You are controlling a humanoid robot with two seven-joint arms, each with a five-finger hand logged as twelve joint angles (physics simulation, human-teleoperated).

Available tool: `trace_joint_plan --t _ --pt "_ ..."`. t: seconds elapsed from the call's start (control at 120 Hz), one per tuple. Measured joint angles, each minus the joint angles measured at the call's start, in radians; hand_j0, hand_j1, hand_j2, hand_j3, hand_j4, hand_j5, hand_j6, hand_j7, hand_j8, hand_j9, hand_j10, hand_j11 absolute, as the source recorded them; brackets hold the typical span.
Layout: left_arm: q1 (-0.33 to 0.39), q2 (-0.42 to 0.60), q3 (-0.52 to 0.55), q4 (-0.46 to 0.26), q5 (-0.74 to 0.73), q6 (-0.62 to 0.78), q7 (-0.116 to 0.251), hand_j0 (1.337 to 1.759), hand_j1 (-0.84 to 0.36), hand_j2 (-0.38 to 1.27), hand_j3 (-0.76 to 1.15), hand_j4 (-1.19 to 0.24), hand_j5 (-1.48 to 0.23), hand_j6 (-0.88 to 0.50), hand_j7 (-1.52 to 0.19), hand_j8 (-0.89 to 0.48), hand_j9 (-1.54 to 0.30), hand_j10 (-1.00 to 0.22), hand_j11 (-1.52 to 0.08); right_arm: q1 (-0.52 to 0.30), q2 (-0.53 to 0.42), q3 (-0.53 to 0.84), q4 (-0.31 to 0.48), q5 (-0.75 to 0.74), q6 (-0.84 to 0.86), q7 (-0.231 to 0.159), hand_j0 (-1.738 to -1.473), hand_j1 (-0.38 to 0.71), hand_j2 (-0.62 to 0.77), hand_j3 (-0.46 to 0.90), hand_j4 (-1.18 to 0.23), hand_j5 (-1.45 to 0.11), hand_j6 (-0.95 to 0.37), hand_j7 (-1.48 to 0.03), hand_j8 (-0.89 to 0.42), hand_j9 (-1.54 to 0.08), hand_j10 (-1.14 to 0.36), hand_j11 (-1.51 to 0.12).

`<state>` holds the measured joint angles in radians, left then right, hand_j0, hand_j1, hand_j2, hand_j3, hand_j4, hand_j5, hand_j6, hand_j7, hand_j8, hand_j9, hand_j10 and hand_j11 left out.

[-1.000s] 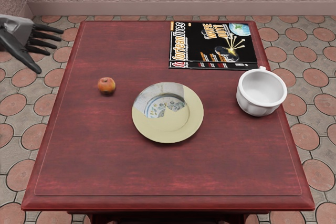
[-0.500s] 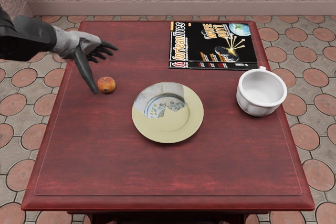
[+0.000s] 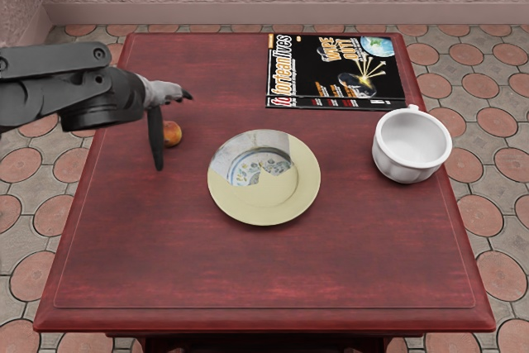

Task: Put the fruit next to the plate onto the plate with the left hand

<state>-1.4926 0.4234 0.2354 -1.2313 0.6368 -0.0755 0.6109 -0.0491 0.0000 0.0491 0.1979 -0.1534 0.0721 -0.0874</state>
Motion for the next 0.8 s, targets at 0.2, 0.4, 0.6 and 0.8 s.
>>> trace_joint_plan --t 0.2,0.4,0.6,0.8 --pt "0.004 -0.005 0.004 0.001 -0.001 0.158 0.000 1.658 0.32 0.01 0.00 -0.03 -0.03 -0.03 -0.03 -0.03 -0.03 -0.03 -0.03 0.000 0.000 0.000 0.000 0.000 0.000 0.000 -1.658 -0.33 0.00 0.00 -0.02 -0.02 -0.02 -0.02 -0.02 -0.02 -0.02 -0.02" --pt "0.014 -0.035 0.023 0.048 0.002 0.192 0.000 1.658 0.29 0.01 0.00 -0.05 -0.06 -0.05 -0.06 -0.05 -0.06 -0.05 -0.06 0.000 0.000 0.000 0.000 0.000 0.000 0.000 -1.658 -0.33 0.00 0.00 -0.02 -0.02 -0.02 -0.02 -0.02 -0.02 -0.02 -0.02" --pt "0.035 -0.146 0.044 0.160 0.003 0.197 0.000 1.658 0.23 0.02 0.00 -0.11 -0.13 -0.11 -0.13 -0.11 -0.13 -0.10 -0.13 0.000 0.000 0.000 0.000 0.000 0.000 0.000 -1.658 -0.33 0.00 0.00 -0.02 -0.02 -0.02 -0.02 -0.02 -0.02 -0.02 -0.02" --pt "0.046 -0.147 0.063 0.226 0.004 0.199 0.000 1.658 0.18 0.03 0.00 -0.14 -0.18 -0.14 -0.18 -0.14 -0.18 -0.14 -0.18 0.000 0.000 0.000 0.000 0.000 0.000 0.000 -1.658 -0.33 0.00 0.00 -0.02 -0.02 -0.02 -0.02 -0.02 -0.02 -0.02 -0.02"
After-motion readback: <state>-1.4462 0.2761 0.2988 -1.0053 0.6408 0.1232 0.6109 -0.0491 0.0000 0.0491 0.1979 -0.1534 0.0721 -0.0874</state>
